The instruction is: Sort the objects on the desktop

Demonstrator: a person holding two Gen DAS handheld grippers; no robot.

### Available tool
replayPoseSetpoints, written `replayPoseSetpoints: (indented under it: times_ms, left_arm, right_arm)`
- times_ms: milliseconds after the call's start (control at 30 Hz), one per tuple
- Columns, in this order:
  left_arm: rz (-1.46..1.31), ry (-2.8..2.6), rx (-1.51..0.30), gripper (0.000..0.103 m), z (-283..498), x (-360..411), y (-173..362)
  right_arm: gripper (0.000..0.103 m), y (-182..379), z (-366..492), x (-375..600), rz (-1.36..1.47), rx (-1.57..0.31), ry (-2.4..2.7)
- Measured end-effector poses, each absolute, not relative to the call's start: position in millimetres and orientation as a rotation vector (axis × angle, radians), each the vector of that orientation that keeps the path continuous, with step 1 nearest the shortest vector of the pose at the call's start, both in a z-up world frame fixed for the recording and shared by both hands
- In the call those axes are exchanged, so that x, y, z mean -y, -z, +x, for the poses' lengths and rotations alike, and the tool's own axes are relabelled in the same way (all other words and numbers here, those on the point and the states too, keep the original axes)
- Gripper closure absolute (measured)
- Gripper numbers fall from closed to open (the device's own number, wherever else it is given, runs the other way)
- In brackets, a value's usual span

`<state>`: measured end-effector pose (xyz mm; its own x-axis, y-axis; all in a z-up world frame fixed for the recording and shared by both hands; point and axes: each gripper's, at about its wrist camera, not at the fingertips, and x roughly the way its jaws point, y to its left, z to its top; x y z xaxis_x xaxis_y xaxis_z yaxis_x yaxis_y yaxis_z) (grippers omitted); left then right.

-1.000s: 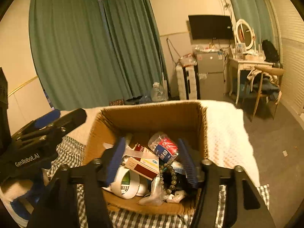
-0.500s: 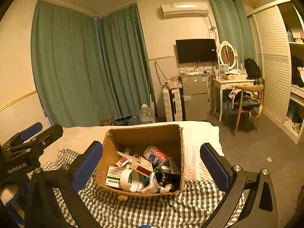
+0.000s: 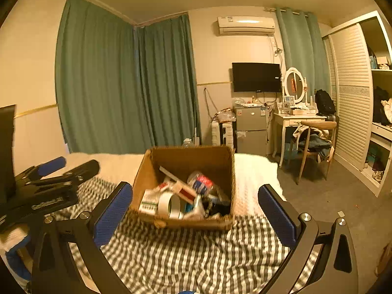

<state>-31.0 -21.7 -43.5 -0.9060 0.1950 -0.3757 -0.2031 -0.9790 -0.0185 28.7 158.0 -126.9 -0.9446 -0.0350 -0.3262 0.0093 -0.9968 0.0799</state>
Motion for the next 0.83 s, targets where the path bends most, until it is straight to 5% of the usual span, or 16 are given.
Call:
replayPoseSetpoints:
  times_ms: [833]
  left_arm:
    - [-0.682, -2.851, -0.059, 0.0, -36.0, 20.2, 69.9]
  right_arm:
    - [0.0, 170.3, 12.7, -160.7, 0.664, 0.171, 3.06]
